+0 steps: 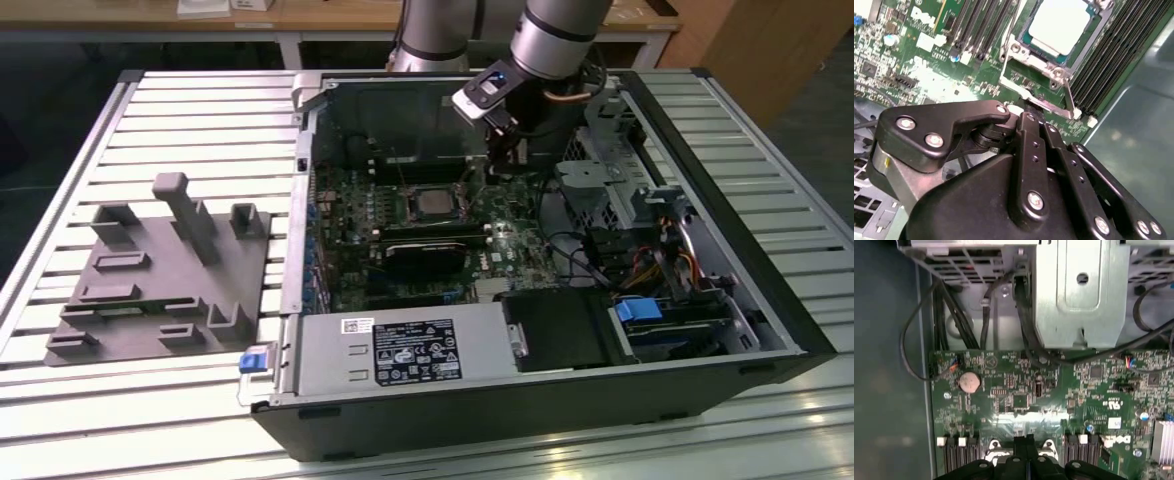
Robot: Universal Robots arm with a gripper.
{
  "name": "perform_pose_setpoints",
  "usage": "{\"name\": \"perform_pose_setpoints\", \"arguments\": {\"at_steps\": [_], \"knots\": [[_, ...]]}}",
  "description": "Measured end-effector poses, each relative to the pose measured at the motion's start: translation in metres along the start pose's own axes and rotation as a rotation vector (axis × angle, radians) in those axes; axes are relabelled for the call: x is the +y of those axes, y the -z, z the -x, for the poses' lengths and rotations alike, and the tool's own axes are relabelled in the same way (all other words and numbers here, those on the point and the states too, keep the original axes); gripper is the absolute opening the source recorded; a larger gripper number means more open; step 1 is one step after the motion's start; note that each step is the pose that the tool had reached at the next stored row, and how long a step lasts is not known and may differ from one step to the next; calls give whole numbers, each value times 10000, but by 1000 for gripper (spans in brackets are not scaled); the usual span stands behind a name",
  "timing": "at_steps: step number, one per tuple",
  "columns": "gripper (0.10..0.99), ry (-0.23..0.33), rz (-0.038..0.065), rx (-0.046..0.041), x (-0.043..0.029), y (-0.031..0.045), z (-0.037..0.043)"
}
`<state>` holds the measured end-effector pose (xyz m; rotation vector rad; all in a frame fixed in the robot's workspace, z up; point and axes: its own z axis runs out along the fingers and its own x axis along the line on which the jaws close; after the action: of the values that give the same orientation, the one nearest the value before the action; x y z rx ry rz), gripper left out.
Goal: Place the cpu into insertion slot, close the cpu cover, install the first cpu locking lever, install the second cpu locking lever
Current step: 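Close the cpu cover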
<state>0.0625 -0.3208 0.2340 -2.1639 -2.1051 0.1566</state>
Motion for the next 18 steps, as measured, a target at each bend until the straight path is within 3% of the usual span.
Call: {"name": "perform_pose_setpoints", "arguments": {"at_steps": [13,18], "knots": [[102,0,88,2,-315,-54,-28],[102,-1,128,-9,-397,-69,-30]]}}
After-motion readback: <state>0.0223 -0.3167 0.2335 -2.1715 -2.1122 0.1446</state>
